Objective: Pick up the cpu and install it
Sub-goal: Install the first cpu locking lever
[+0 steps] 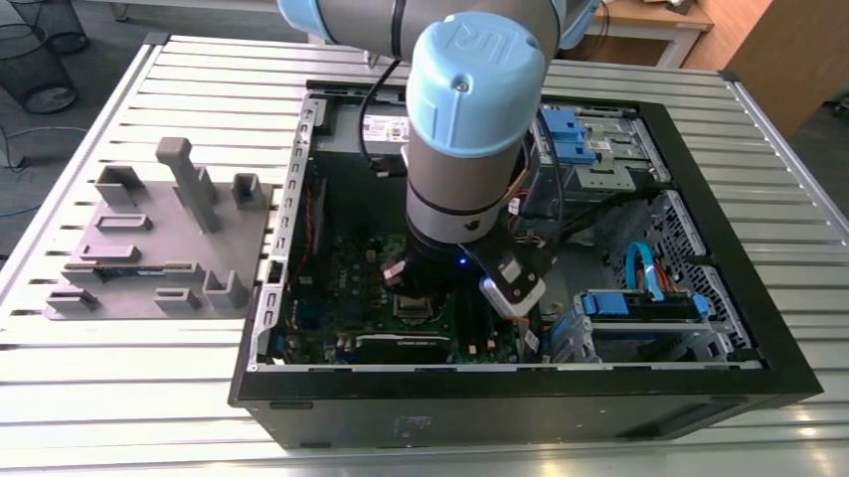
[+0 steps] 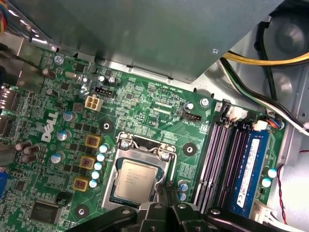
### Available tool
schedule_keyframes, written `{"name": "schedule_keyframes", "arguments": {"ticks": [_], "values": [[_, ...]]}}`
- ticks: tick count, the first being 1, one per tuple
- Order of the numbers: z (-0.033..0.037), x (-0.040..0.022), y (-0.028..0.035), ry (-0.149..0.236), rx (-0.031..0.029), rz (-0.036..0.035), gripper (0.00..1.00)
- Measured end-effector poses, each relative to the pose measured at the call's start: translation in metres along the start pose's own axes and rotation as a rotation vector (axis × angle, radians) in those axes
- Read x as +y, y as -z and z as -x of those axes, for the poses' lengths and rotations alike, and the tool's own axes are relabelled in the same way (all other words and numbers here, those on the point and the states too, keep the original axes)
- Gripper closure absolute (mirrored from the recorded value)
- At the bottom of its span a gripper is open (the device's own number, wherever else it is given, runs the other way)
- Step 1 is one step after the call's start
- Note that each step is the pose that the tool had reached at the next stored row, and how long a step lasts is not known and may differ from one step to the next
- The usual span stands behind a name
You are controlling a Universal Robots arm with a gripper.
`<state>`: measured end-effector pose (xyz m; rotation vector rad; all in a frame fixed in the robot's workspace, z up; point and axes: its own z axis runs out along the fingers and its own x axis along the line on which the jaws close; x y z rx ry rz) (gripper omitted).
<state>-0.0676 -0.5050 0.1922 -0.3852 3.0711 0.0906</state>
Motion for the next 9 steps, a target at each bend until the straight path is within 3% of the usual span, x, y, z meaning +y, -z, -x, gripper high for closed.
{"name": "schedule_keyframes", "arguments": {"ticks": [9], "values": [[-0.0005,-0.0034,-0.0006,0.0,0.0004,-0.0003,0.89]]}}
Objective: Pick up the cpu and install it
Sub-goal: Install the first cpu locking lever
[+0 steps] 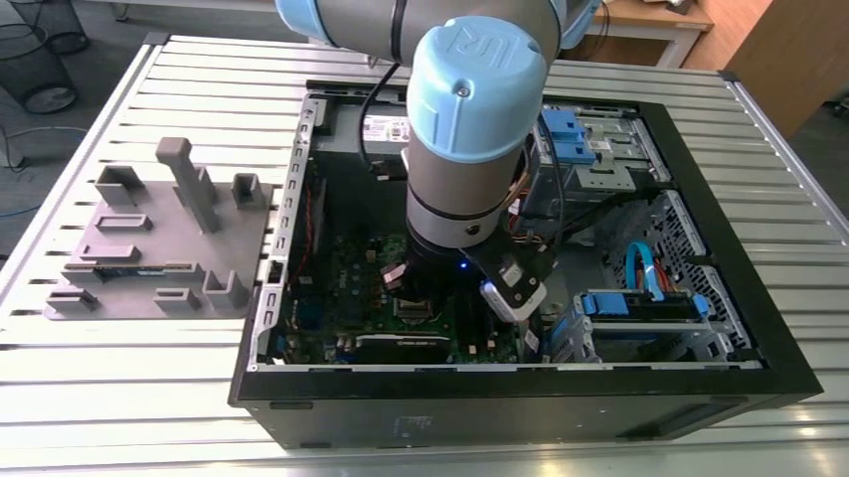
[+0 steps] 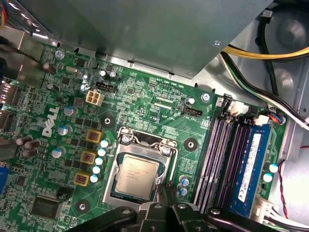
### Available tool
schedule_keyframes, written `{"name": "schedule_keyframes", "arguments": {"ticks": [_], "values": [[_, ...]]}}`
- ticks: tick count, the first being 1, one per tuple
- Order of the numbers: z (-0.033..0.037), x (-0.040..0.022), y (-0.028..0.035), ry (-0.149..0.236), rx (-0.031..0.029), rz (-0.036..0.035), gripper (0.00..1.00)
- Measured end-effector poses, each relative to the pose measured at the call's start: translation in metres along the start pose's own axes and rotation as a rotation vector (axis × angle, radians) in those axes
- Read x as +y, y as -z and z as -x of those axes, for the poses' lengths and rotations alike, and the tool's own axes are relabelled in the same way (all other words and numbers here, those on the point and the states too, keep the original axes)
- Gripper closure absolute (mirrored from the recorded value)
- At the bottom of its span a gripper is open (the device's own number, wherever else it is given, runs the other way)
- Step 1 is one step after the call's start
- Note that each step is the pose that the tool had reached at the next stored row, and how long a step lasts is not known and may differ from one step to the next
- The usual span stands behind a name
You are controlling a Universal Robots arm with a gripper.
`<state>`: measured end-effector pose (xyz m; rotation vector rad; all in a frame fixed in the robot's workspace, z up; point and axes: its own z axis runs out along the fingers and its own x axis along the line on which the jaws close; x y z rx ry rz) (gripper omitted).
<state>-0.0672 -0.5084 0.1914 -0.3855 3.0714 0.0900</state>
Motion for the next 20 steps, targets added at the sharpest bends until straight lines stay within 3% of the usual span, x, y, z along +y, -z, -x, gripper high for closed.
{"name": "schedule_keyframes", "arguments": {"ticks": [20], "values": [[0.0058,-0.0032,-0.003,0.01,-0.0001,0.0014,0.89]]}}
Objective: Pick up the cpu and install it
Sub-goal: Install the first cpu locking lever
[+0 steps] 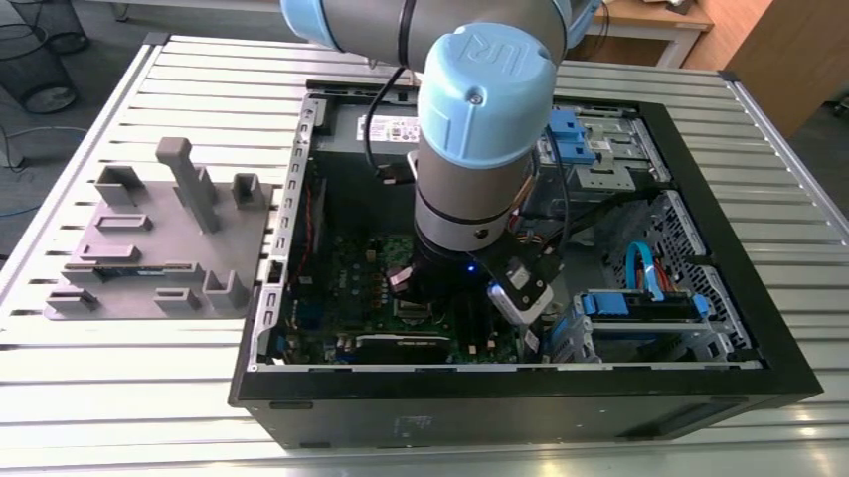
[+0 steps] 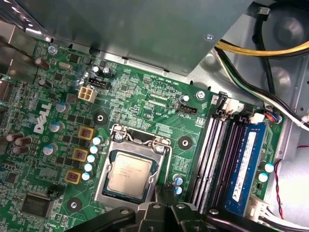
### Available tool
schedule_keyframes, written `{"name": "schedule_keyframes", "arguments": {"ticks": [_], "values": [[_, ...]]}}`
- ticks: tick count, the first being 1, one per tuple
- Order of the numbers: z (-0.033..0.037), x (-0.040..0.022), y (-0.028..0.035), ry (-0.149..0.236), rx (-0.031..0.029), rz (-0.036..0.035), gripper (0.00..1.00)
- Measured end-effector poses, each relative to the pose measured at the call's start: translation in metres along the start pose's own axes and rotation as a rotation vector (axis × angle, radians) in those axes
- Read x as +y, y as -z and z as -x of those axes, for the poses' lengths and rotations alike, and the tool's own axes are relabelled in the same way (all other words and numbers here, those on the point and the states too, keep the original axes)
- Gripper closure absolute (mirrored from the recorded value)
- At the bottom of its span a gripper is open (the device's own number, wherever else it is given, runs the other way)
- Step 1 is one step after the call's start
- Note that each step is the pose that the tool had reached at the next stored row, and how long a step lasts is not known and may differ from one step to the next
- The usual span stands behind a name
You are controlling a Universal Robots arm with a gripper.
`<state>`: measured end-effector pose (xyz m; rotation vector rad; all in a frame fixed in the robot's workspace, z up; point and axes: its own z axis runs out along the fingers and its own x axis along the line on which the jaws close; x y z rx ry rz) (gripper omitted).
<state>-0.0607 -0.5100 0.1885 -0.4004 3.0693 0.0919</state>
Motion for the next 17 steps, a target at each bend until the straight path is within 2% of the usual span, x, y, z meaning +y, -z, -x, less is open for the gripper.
{"name": "schedule_keyframes", "arguments": {"ticks": [4,14,17], "values": [[-0.0007,-0.0022,0.0003,0.0,0.0002,-0.0007,0.89],[-0.001,-0.0026,0.0007,0.0,-0.0002,0.0009,0.89],[-0.0008,-0.0023,0.0055,-0.001,-0.0004,0.0009,0.89]]}}
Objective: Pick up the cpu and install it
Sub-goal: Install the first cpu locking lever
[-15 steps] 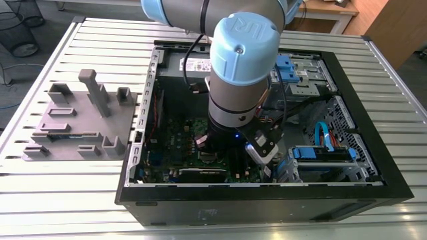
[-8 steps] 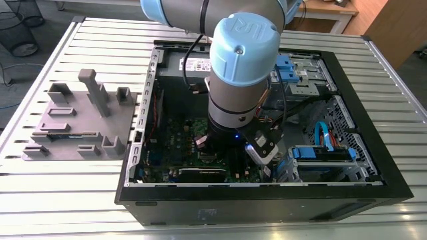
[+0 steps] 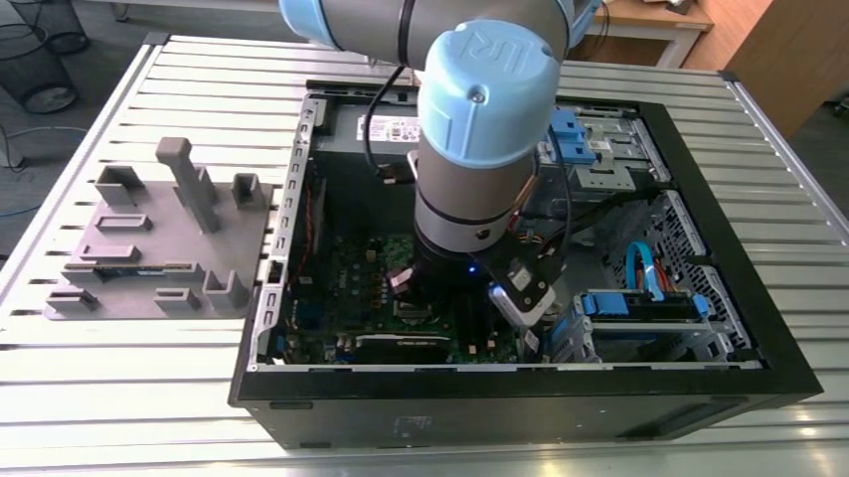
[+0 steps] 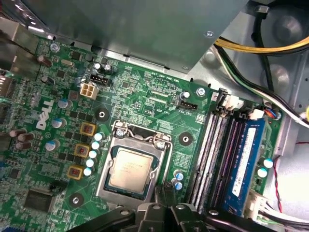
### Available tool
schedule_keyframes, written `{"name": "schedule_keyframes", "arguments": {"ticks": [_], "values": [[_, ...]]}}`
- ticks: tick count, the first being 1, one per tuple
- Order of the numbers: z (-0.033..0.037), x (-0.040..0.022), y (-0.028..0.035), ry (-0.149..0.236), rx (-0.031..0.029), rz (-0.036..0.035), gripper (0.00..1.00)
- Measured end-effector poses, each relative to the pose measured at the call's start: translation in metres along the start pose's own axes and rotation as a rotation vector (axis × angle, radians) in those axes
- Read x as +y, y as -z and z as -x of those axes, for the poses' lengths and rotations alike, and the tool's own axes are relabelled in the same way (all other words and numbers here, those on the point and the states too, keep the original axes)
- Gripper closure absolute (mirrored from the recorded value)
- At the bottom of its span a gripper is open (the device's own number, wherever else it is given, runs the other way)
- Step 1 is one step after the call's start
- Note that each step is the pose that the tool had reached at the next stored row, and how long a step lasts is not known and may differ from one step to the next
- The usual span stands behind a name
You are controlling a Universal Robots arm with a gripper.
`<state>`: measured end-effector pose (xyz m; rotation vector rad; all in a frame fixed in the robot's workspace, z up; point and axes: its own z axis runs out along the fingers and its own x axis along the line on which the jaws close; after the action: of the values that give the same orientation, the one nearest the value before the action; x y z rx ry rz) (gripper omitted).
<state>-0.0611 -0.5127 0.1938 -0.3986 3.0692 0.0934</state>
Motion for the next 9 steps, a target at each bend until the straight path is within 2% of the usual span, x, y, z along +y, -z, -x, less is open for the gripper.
{"name": "schedule_keyframes", "arguments": {"ticks": [4,9], "values": [[0.0005,0.0005,0.0101,-0.001,0.0002,-0.0001,0.89],[0.0001,0.0007,0.0106,-0.002,0.0001,-0.0004,0.89]]}}
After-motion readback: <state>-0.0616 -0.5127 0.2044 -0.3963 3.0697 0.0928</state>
